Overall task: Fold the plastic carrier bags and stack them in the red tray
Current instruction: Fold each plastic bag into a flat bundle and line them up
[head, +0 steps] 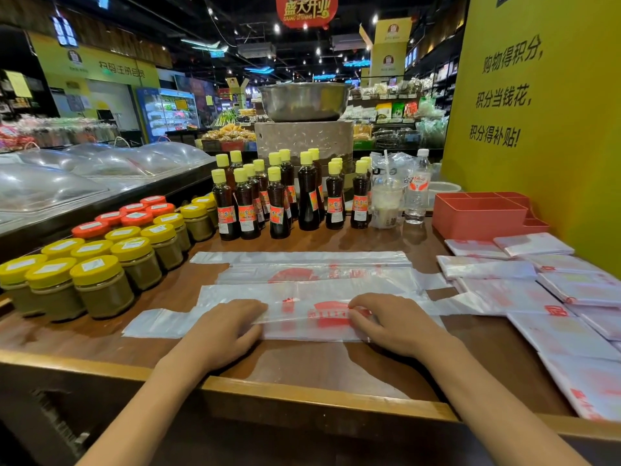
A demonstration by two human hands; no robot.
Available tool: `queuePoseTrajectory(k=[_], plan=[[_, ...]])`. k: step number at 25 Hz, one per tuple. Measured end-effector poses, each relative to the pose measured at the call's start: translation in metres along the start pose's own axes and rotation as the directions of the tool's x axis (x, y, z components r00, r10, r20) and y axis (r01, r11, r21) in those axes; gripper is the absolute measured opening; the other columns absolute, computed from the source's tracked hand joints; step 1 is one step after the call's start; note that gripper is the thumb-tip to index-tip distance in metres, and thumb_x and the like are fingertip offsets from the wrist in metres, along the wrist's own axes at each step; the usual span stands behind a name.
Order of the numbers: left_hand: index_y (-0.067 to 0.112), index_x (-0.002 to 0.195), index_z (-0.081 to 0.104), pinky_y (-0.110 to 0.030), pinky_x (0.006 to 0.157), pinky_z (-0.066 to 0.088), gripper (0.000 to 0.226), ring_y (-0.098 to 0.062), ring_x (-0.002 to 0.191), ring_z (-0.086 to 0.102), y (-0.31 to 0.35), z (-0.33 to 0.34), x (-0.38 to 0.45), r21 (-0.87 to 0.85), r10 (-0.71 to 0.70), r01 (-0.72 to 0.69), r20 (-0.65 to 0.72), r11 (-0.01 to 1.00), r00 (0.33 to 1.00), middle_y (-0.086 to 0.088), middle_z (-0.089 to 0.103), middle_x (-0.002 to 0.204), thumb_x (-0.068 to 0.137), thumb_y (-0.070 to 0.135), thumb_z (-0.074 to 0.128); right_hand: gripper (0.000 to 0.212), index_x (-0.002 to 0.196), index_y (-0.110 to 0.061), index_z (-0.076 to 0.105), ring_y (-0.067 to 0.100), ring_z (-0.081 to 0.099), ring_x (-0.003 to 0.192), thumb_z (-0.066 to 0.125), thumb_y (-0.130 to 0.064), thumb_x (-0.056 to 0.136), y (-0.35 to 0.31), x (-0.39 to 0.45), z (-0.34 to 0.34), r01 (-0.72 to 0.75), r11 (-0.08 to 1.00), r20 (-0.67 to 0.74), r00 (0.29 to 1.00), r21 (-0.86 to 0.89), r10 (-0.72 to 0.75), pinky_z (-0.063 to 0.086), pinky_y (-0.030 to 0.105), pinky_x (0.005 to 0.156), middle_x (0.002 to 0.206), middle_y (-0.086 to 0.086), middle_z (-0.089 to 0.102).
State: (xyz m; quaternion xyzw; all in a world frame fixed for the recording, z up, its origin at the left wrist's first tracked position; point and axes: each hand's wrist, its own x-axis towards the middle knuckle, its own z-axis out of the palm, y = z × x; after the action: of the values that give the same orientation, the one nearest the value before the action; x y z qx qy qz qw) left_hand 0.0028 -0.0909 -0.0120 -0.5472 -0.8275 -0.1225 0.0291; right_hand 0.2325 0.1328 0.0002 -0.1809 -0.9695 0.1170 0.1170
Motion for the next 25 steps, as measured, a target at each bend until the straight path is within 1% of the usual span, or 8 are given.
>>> queuePoseTrajectory(k=[3,6,9,11,15,18,21,25], plan=[[0.035,0.146,0.044,-0.028,0.113,0.031,0.043,-0.009,0.139,0.041,-0.005,-0.001,-0.002,-0.009,-0.067,0.067,0.025,0.998,0.997,0.011,0.045,0.151,0.103,0.039,0.045,0.044,0.131,-0.032,0.058,0.009,0.059,0.108,0.052,-0.055,0.094,0.000,-0.005,-0.003,0.027,0.998,0.040,0.999,-0.051,-0.025,0.051,0.031,0.092,0.126,-0.013,0.063],[0.035,0.142,0.046,-0.027,0.111,0.033,0.037,-0.009,0.134,0.045,-0.003,-0.012,-0.004,-0.022,-0.078,0.080,0.071,0.997,0.994,0.013,0.049,0.146,0.106,0.036,0.038,0.042,0.136,-0.031,0.056,0.013,0.057,0.119,0.053,-0.042,0.096,0.003,-0.003,-0.009,0.016,0.997,0.078,0.997,-0.071,-0.011,0.048,0.034,0.099,0.134,-0.011,0.061],[0.035,0.123,0.054,-0.025,0.087,0.045,0.024,-0.007,0.103,0.056,0.001,-0.039,-0.002,0.069,-0.026,0.019,0.096,0.997,0.995,0.014,0.062,0.119,0.105,0.038,0.039,0.035,0.127,-0.028,0.065,0.016,0.060,0.117,0.052,-0.029,0.095,0.007,0.000,-0.029,-0.005,0.999,0.092,0.996,-0.051,0.010,0.050,0.035,0.097,0.128,-0.008,0.066],[0.033,0.121,0.054,-0.027,0.080,0.047,0.022,-0.008,0.095,0.057,0.003,-0.057,0.004,0.174,0.005,-0.009,0.024,0.985,1.000,0.014,0.064,0.110,0.102,0.040,0.043,0.036,0.126,-0.027,0.067,0.015,0.061,0.113,0.056,-0.026,0.091,0.008,0.004,-0.045,-0.003,0.998,0.090,0.996,-0.064,0.008,0.051,0.036,0.094,0.124,-0.007,0.068],[0.026,0.141,0.048,-0.031,0.103,0.041,0.041,-0.014,0.124,0.053,0.017,-0.052,0.023,0.187,0.049,-0.021,-0.147,0.982,0.988,0.007,0.059,0.135,0.100,0.029,0.049,0.030,0.113,-0.025,0.072,0.012,0.064,0.099,0.063,-0.021,0.085,0.001,0.029,-0.061,0.004,1.000,0.100,0.995,0.022,-0.006,0.055,0.039,0.089,0.109,-0.006,0.071],[0.024,0.149,0.039,-0.035,0.116,0.027,0.048,-0.015,0.137,0.043,0.037,-0.022,0.036,0.097,0.012,0.005,-0.176,0.995,0.984,0.004,0.048,0.149,0.102,0.029,0.043,0.035,0.126,-0.023,0.066,0.018,0.062,0.111,0.056,-0.019,0.092,-0.012,0.048,-0.047,-0.033,0.999,0.054,0.998,-0.031,0.035,0.051,0.038,0.097,0.123,-0.001,0.069],[0.025,0.153,0.030,-0.040,0.123,0.011,0.048,-0.014,0.145,0.030,0.047,0.011,0.039,0.038,-0.063,0.067,-0.112,0.997,0.992,0.004,0.037,0.157,0.105,0.034,0.034,0.042,0.143,-0.020,0.052,0.023,0.049,0.132,0.042,-0.025,0.102,-0.037,0.050,-0.006,0.010,0.996,0.022,1.000,-0.085,-0.008,0.031,0.043,0.115,0.145,0.003,0.055],[0.027,0.158,0.018,-0.044,0.123,0.001,0.053,-0.010,0.153,0.008,0.038,0.032,0.041,0.025,-0.170,0.168,0.110,0.985,0.979,0.008,0.013,0.166,0.108,0.042,0.018,0.053,0.159,-0.024,0.023,0.020,0.016,0.152,0.021,-0.040,0.108,-0.049,0.043,0.047,0.005,0.993,0.148,0.989,-0.118,0.013,0.005,0.047,0.123,0.166,0.000,0.020]])
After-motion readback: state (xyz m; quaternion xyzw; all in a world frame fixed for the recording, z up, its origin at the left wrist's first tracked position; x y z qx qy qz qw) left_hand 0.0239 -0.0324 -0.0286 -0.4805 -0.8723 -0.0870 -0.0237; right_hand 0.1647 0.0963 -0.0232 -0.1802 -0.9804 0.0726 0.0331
